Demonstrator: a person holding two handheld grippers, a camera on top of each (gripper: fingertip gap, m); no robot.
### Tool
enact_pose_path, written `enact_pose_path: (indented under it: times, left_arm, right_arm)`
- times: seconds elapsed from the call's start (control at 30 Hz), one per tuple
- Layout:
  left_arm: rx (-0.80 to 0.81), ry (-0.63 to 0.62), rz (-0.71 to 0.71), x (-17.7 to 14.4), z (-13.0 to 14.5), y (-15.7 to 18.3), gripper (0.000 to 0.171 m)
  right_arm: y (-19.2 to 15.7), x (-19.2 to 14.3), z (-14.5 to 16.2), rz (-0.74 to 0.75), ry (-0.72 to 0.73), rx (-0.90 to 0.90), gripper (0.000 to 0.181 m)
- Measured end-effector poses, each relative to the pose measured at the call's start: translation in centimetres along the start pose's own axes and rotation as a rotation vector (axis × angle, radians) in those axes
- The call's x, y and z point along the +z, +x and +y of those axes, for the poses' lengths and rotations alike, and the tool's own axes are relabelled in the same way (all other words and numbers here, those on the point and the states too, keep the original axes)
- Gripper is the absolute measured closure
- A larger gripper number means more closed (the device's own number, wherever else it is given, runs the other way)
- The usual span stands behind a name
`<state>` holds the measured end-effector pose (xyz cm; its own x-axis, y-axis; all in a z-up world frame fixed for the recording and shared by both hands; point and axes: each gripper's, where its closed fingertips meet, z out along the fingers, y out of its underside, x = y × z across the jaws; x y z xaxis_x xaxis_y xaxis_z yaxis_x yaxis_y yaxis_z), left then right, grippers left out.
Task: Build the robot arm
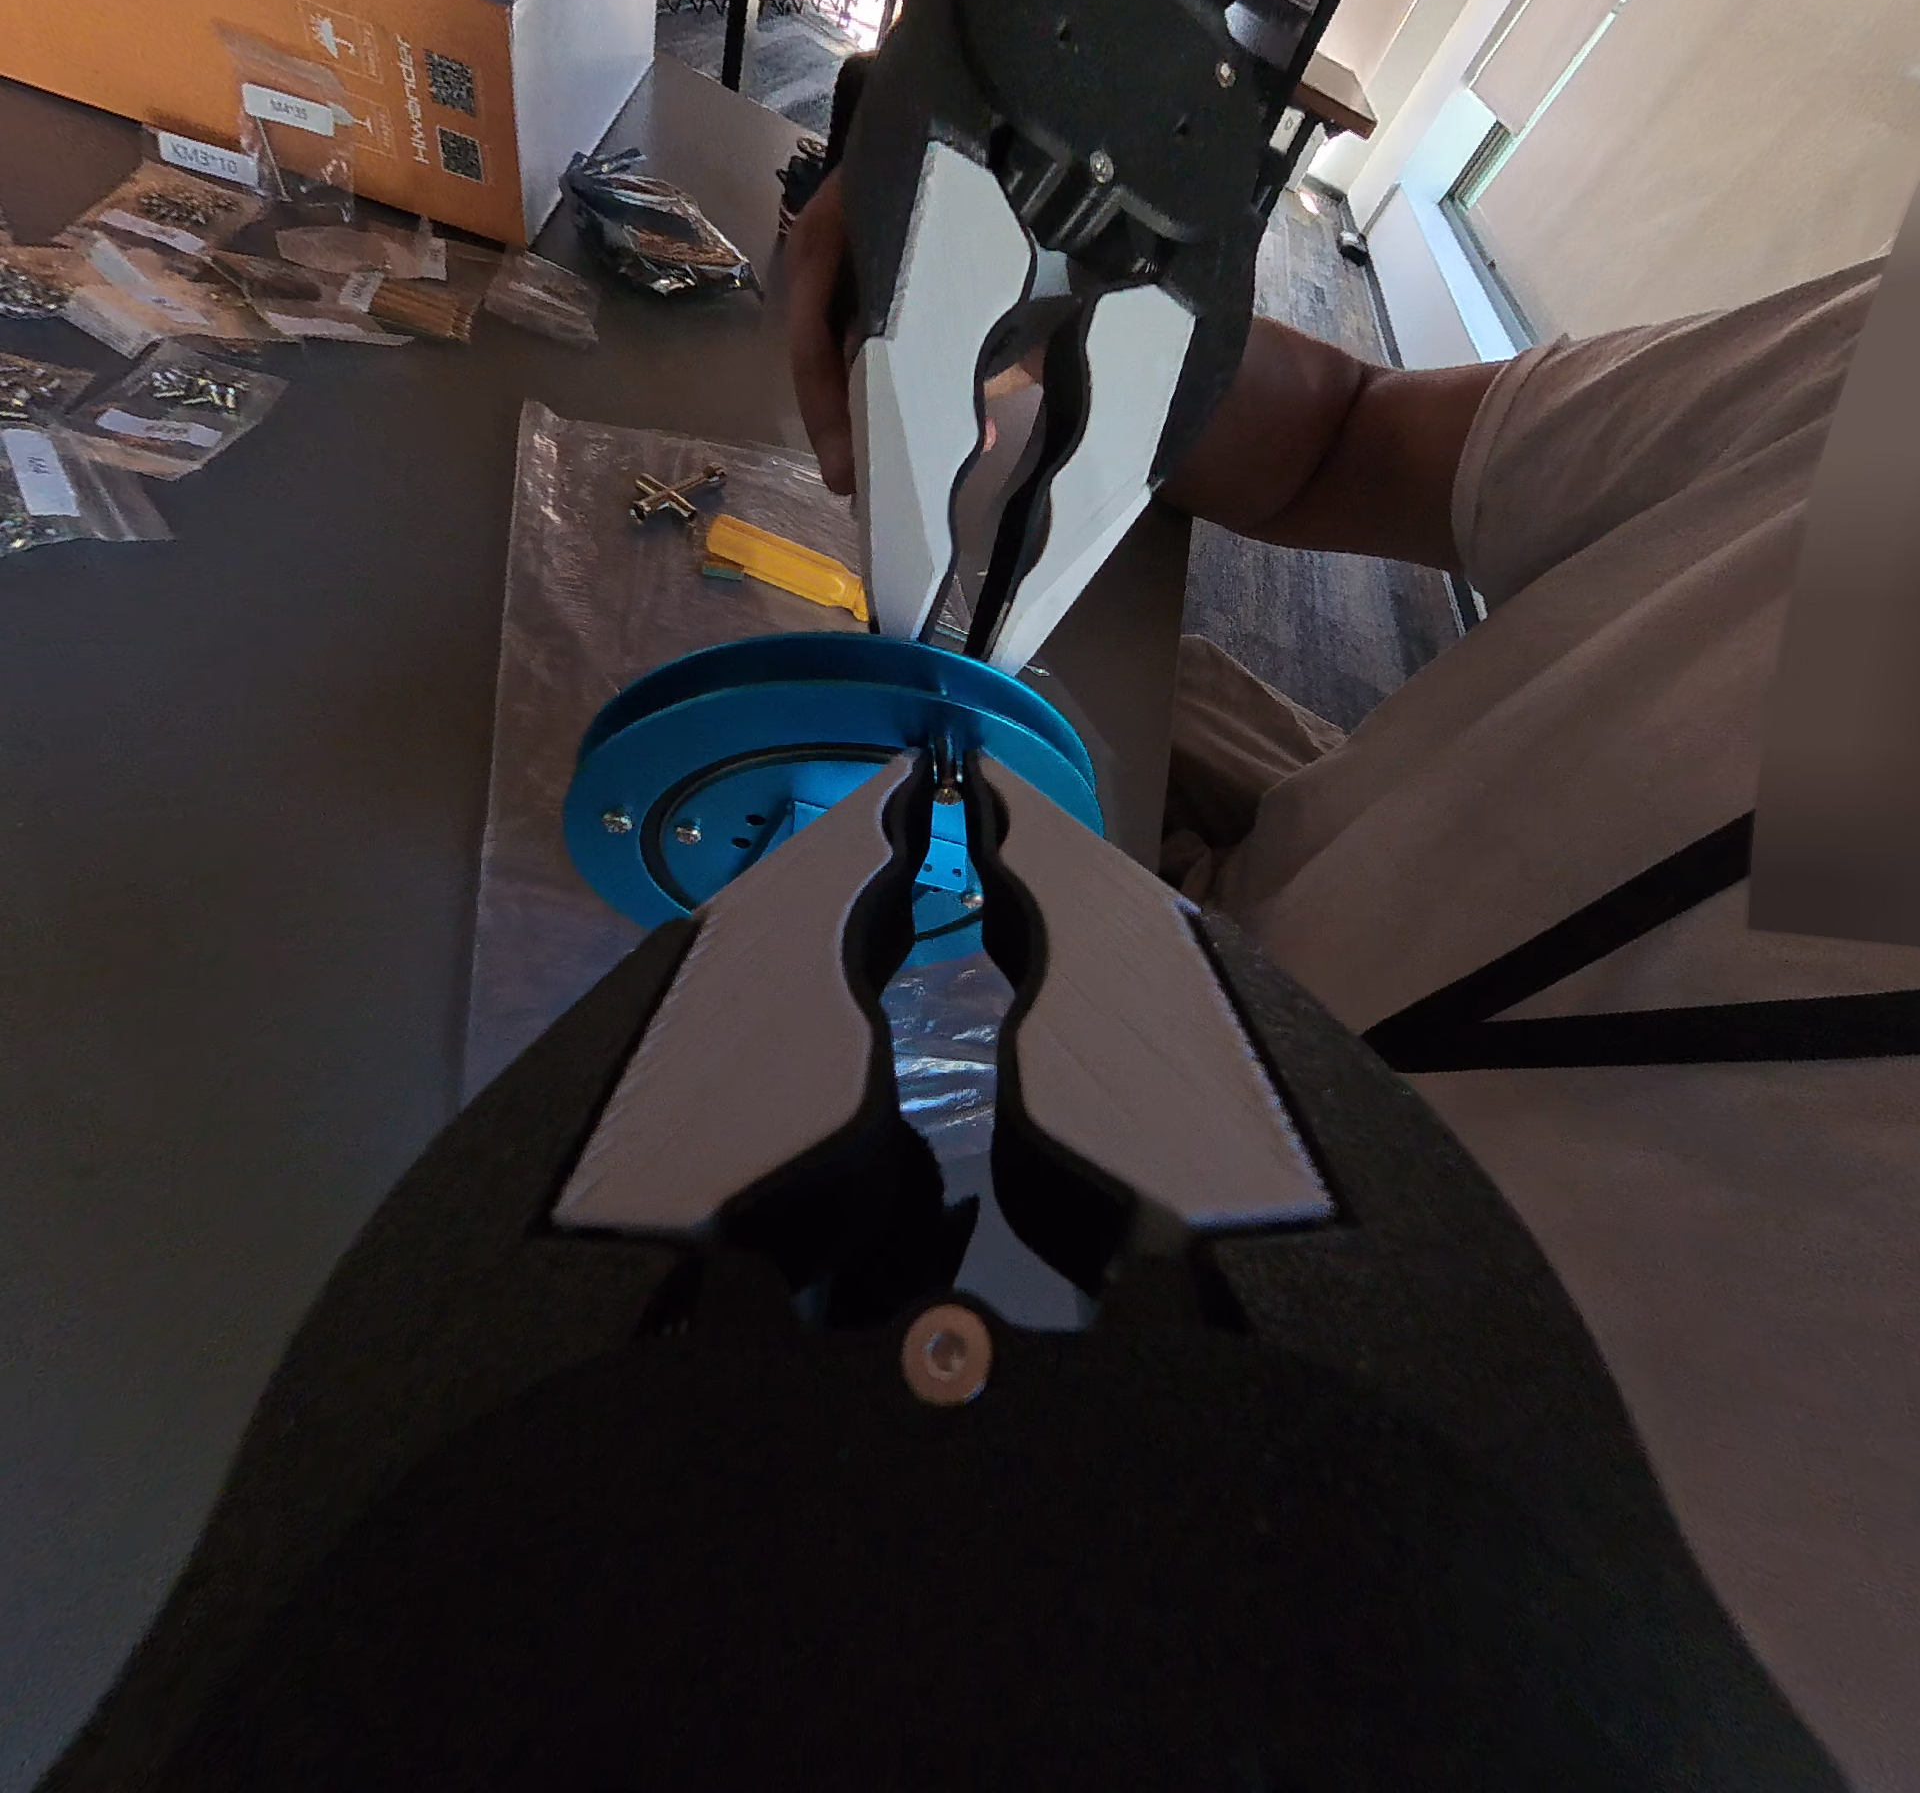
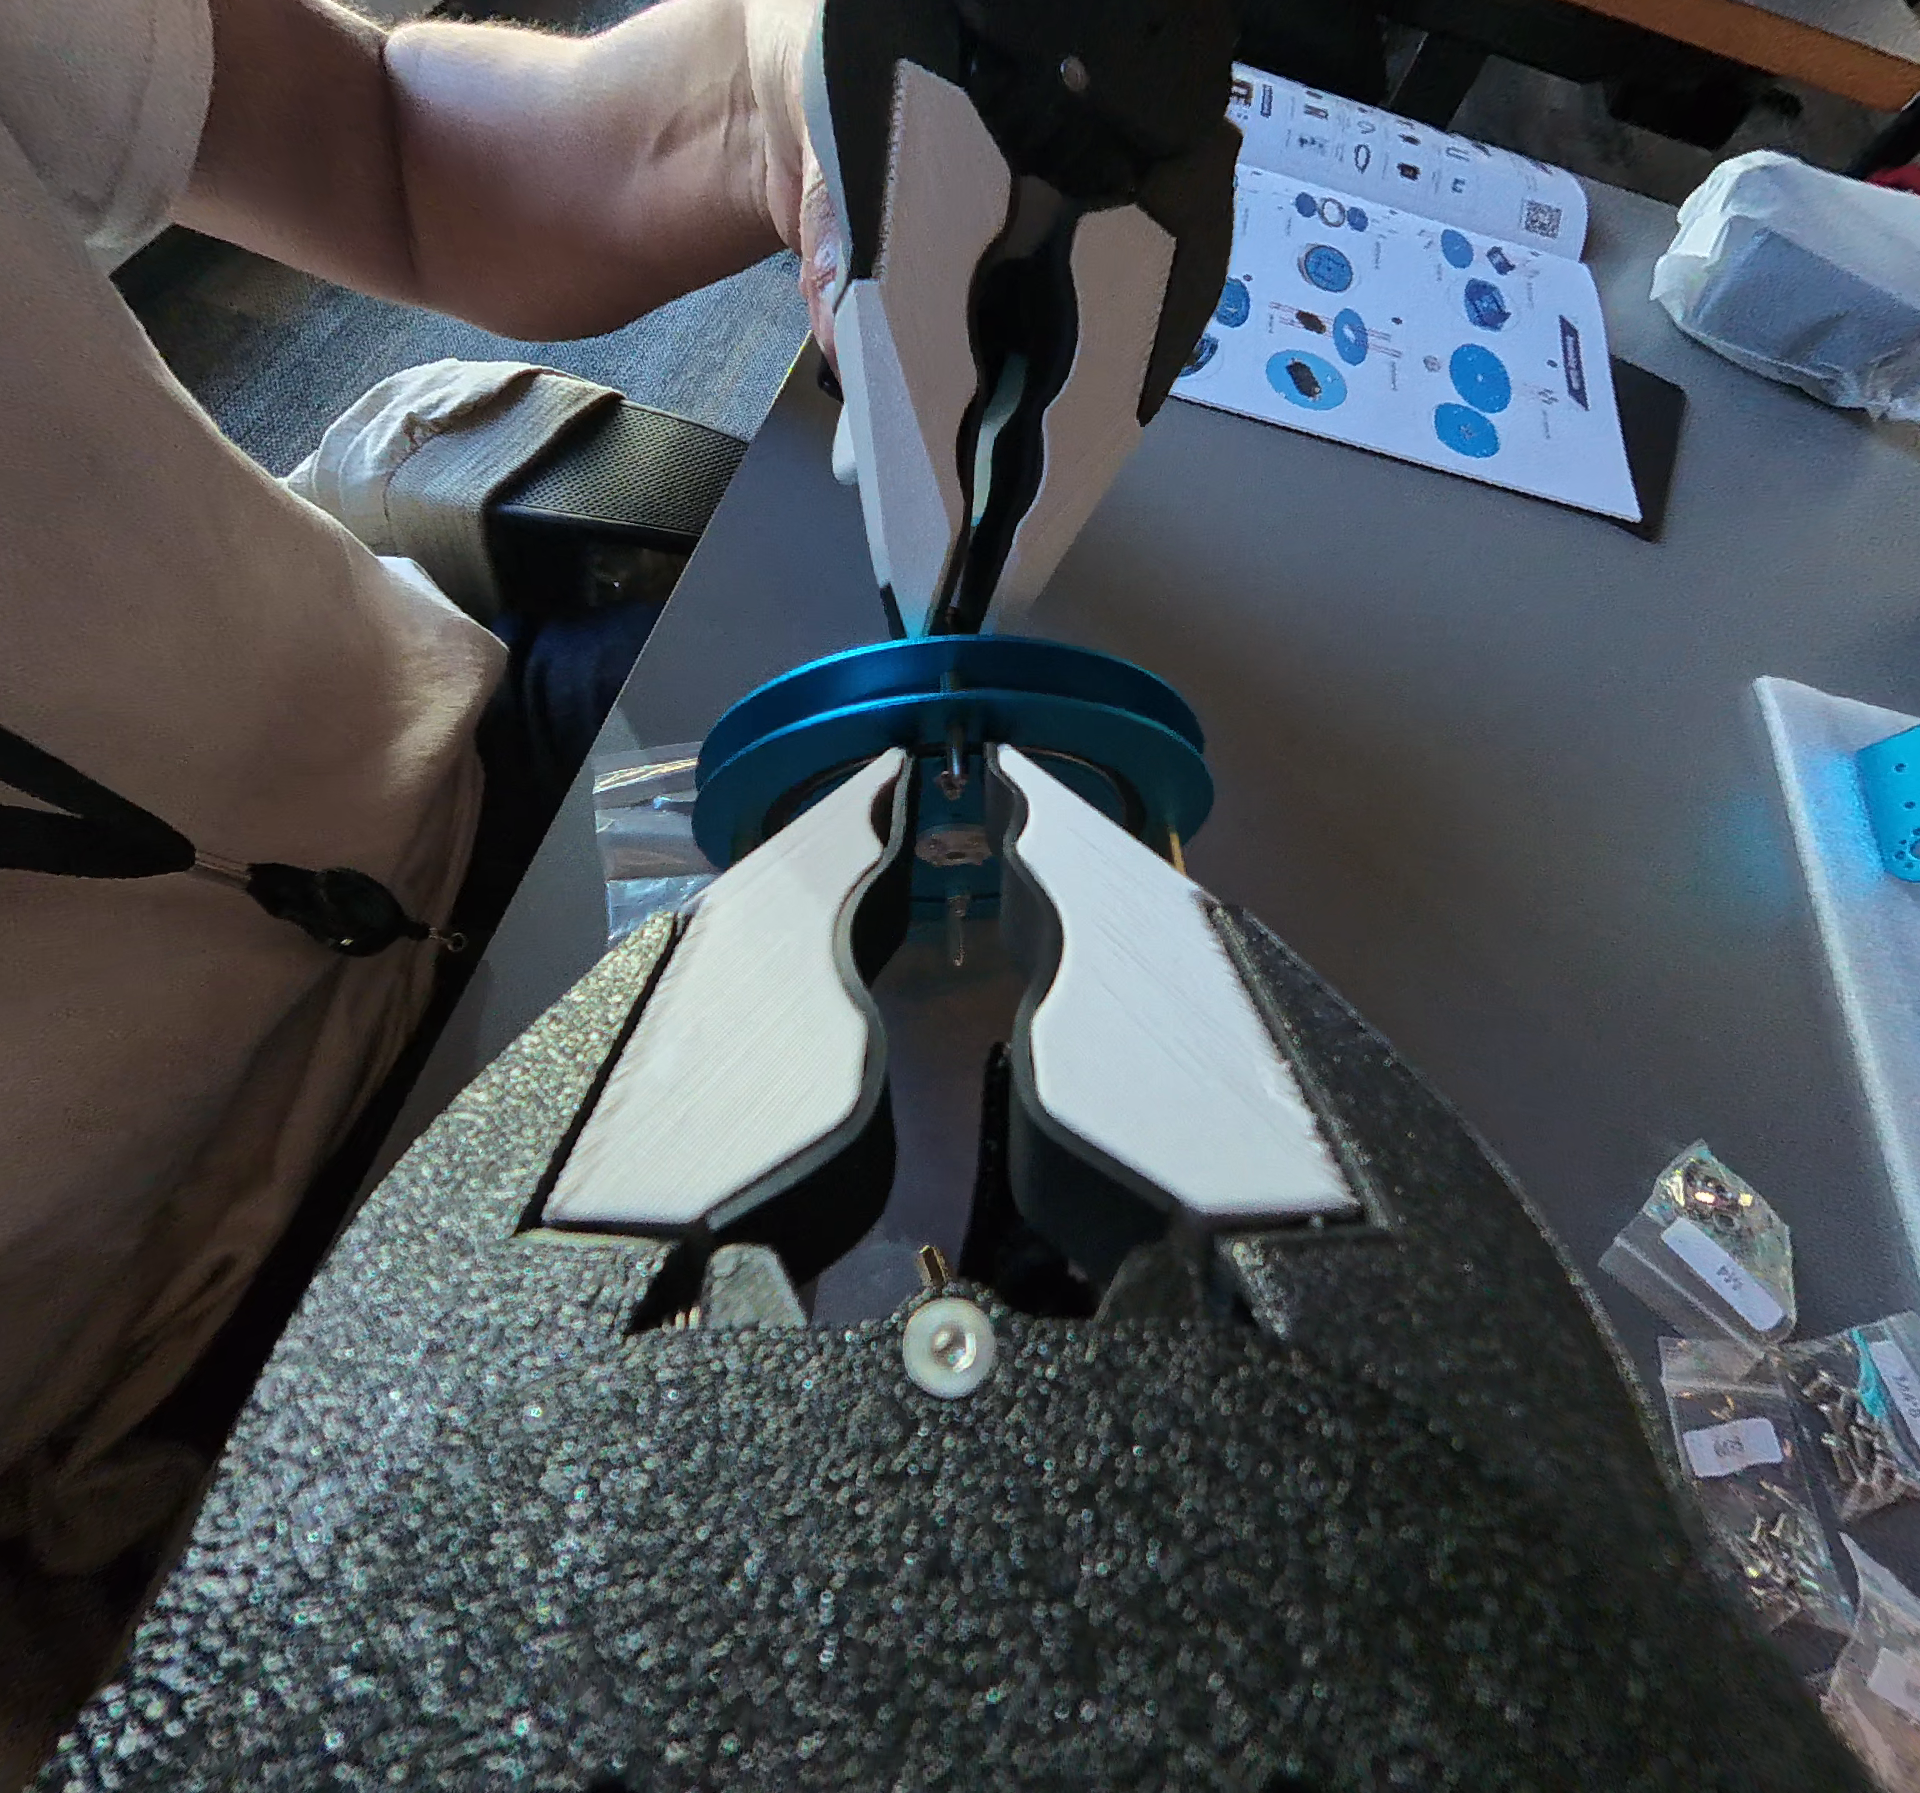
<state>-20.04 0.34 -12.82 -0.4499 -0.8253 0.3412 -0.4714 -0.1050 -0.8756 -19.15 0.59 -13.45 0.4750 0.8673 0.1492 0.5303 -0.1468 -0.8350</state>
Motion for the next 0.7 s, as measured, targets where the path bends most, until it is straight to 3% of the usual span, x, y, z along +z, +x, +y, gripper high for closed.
enact_pose_path:
  times: [0.17, 0.27, 0.43, 0.7]
  left_arm:
    - [0.000, 0.014, -0.006, -0.2, 0.0, -0.1, 0.167]
    - [-0.004, 0.014, -0.005, -0.3, 0.0, -0.1, 0.167]
    - [0.005, 0.007, -0.011, -0.1, -0.1, -0.1, 0.167]
    - [0.002, 0.016, -0.010, -0.2, 0.0, 0.0, 0.167]
  right_arm:
    - [1.2, -2.1, 2.2, 0.031, -0.080, 0.010, 0.163]
    - [2.3, -3.8, 6.4, 0.049, -0.235, 0.029, 0.153]
    - [-0.1, -4.2, 13.8, -0.107, -0.497, 0.060, 0.159]
    - [-0.7, -2.5, 13.5, -0.125, -0.534, -0.020, 0.164]
